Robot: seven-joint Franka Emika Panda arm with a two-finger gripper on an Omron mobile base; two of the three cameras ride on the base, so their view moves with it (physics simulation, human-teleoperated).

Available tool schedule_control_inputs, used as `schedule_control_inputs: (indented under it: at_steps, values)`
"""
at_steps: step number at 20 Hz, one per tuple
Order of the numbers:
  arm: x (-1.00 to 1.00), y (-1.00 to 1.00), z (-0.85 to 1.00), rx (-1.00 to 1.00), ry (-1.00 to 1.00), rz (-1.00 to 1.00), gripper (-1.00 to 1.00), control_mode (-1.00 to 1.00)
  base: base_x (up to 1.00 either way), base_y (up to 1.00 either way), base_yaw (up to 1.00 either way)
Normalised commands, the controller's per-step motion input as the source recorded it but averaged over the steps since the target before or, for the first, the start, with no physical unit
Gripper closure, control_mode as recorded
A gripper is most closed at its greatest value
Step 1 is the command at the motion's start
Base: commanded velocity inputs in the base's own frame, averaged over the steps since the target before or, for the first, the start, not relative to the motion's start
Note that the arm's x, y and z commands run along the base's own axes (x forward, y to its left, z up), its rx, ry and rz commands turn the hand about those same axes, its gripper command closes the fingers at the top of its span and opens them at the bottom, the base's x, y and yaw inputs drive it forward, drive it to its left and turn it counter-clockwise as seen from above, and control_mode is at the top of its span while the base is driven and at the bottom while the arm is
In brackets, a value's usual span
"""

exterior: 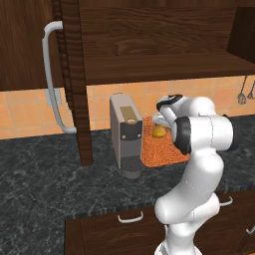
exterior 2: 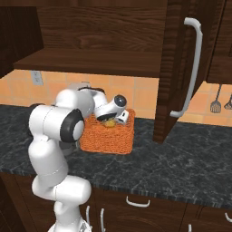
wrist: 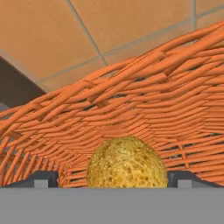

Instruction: Open the cabinet, pick up the bread from the cabinet and place it in the basket. Then move the basket to the dining counter.

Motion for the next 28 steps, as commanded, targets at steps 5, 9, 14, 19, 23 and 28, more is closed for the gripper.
schedule_control_inputs:
  at_steps: [5, 9, 14, 19, 23, 28]
  values:
    - [-0.9, 0.02, 0.33, 0.0, -0.07, 0.0, -1.0, -1.0, 0.0, 0.0, 0.0]
    - [-0.52, 0.12, 0.94, -0.02, 0.0, 0.0, -1.0, -1.0, 0.0, 0.0, 0.0]
    - [-0.78, 0.14, 0.83, -0.06, 0.02, 0.0, -1.0, -1.0, 0.0, 0.0, 0.0]
    - [-0.83, 0.12, 0.4, -0.21, 0.11, 0.12, -1.0, -1.0, 0.0, 0.0, 0.0]
    - [-0.9, -0.29, 0.22, -0.15, 0.08, -0.02, -1.0, -1.0, 0.0, 0.0, 0.0]
    - [-0.2, -0.25, 0.19, -0.01, 0.2, -0.34, -1.0, -1.0, 0.0, 0.0, 0.0]
